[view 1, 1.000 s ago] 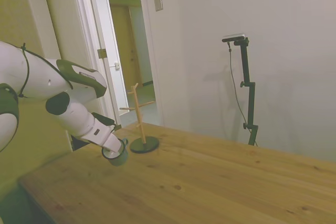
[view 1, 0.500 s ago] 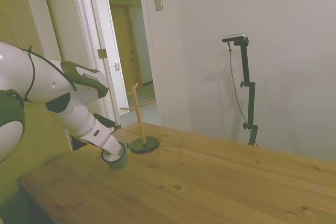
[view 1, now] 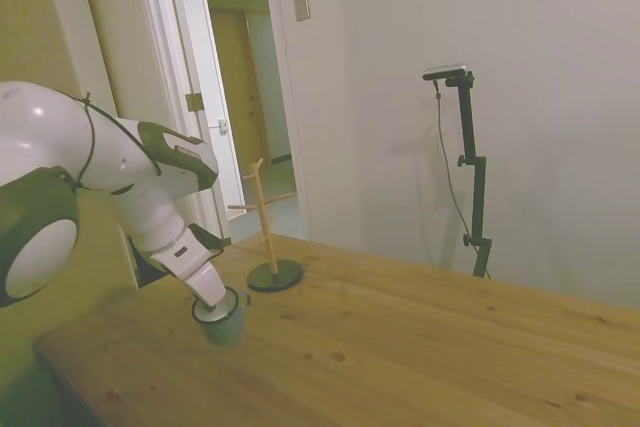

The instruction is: Unload the mug

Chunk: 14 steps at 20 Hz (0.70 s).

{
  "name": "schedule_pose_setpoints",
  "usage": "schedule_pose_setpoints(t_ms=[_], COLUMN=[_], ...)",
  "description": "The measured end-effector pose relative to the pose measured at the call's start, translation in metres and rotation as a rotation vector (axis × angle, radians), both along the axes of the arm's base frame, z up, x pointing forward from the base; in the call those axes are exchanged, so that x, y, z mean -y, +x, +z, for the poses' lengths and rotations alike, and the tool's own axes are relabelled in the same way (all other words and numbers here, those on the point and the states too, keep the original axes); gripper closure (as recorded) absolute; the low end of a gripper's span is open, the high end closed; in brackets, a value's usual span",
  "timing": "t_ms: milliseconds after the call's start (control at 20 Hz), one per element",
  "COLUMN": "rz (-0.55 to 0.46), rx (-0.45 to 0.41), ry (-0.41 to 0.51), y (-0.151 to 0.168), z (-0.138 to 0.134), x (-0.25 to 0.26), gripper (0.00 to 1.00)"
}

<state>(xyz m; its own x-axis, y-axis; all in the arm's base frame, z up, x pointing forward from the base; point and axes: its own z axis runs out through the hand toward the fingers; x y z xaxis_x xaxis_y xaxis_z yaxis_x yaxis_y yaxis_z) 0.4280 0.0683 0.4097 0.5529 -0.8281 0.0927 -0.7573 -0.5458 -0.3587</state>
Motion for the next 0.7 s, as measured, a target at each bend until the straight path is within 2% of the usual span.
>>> schedule_pose_setpoints(t_ms=[150, 350, 500, 700], rz=[-0.042, -0.088, -0.111, -0.128], rx=[-0.068, -0.181, -0.220, -0.226], ry=[-0.007, -0.020, -0.002, -0.010], y=[0.014, 0.029, 0.037, 0.043], z=[-0.002, -0.026, -0.043, -0.046], x=[0.009, 0.023, 0.031, 0.031], gripper=[1.00, 1.00, 1.00, 1.00])
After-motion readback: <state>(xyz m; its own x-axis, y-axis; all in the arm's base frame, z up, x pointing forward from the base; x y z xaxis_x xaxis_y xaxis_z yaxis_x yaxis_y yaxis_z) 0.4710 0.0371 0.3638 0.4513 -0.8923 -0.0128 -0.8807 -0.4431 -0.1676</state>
